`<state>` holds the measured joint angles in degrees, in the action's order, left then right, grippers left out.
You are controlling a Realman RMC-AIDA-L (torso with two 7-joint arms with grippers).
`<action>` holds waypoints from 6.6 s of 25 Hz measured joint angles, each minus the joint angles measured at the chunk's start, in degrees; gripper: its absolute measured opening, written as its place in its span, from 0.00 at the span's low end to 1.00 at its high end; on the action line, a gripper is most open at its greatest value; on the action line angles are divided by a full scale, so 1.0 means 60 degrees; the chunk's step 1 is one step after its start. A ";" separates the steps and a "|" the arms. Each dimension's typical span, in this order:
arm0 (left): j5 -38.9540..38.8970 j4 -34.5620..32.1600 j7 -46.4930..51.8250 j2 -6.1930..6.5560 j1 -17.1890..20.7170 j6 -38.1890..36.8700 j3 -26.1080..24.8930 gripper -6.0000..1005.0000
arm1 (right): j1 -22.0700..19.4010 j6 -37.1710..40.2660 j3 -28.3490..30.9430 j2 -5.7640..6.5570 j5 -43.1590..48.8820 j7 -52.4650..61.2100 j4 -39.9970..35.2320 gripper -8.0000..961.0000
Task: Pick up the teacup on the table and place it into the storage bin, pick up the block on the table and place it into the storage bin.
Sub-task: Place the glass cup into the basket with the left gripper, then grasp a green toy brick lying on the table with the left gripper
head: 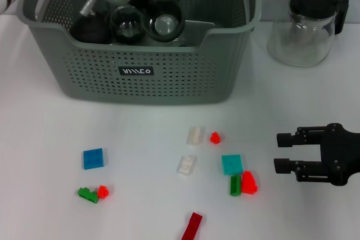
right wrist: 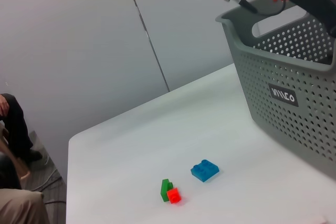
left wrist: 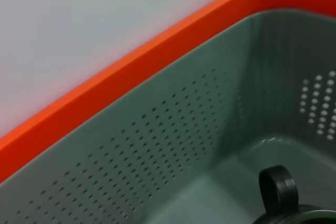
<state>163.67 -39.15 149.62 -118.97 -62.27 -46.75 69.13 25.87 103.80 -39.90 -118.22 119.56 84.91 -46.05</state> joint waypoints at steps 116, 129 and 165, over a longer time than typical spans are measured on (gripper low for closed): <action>-0.4796 0.0852 -1.6330 -0.0899 0.8656 -0.7999 -0.9969 0.55 | 0.0348 -0.0821 0.1334 -0.0146 -0.0445 -0.0863 0.1508 0.67; -0.4805 0.1226 -1.6335 -0.0870 0.8270 -0.7464 -0.9968 0.55 | 0.0327 -0.0836 0.1349 -0.0114 -0.0445 -0.0906 0.1589 0.67; -0.4531 0.1309 -1.8131 -0.0825 0.7773 -0.7213 -1.0216 0.55 | 0.0251 -0.0835 0.1363 -0.0146 -0.0404 -0.1012 0.1625 0.67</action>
<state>136.49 -31.30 40.83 -123.92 -15.63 -90.03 7.83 27.38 98.79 -31.73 -119.09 117.14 78.83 -36.30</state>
